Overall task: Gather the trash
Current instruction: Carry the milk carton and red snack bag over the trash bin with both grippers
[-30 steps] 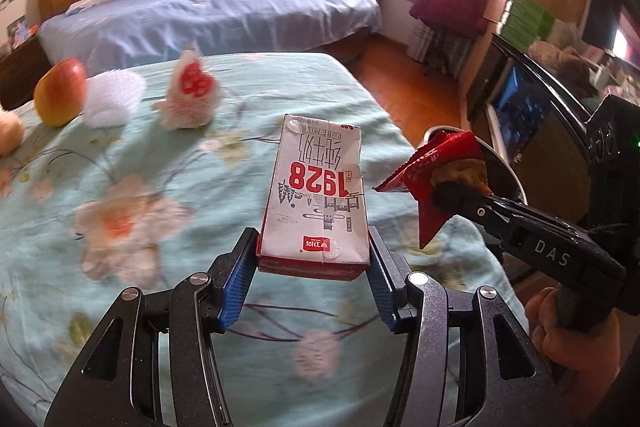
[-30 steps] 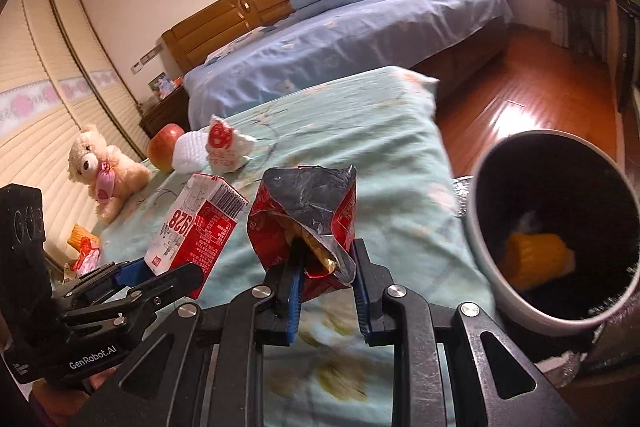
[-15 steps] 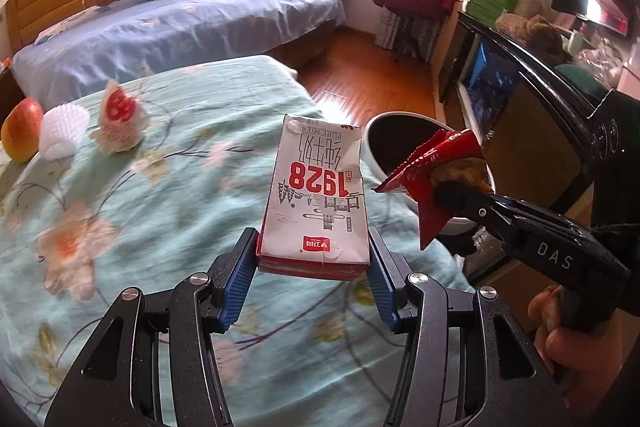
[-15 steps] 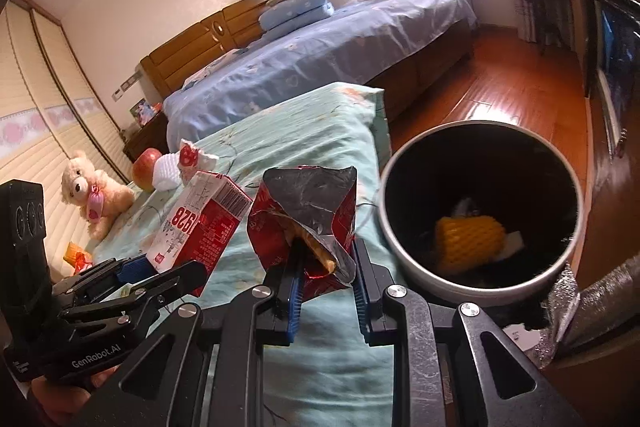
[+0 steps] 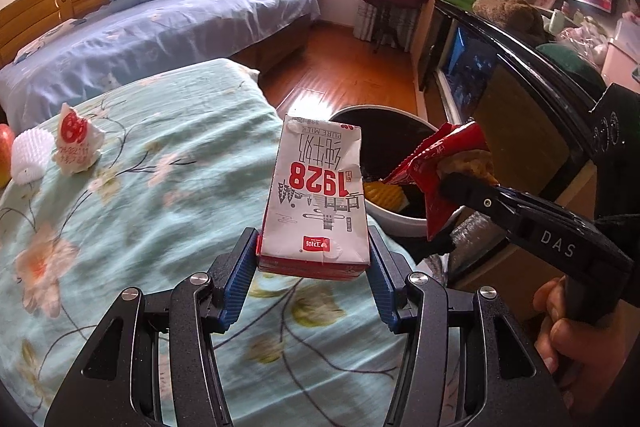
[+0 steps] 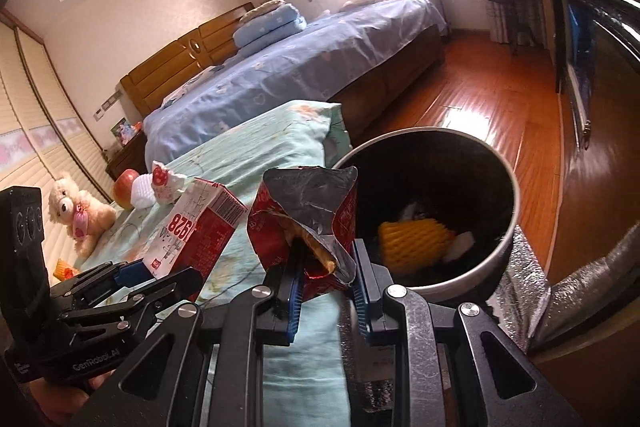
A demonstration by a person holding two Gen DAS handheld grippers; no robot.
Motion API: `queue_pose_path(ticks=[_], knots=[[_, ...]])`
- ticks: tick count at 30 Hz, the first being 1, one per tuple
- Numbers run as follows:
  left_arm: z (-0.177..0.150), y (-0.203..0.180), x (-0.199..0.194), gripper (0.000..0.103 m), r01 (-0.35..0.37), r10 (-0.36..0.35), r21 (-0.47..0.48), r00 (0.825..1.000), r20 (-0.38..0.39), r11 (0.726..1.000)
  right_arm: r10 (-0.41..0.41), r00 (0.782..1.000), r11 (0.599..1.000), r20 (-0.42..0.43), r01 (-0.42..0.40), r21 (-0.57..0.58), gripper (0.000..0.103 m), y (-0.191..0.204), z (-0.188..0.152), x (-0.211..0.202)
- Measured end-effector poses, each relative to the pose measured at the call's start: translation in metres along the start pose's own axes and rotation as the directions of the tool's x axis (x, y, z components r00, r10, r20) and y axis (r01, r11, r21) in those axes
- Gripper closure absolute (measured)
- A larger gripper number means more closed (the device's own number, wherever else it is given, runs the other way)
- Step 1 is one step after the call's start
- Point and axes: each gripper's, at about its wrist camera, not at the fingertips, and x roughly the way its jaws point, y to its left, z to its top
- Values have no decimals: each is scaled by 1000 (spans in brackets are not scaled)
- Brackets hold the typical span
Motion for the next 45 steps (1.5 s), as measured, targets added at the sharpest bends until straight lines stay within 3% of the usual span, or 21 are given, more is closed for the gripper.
queue_pose_path(ticks=[22, 45], knots=[[14, -26, 18, 51, 24, -23, 56, 1000, -13, 998, -60, 998, 998, 5, 60, 29, 81, -30, 4, 1], [44, -40, 61, 51, 46, -40, 97, 997, -62, 994, -151, 988, 988, -27, 152, 30, 81, -61, 33, 33]])
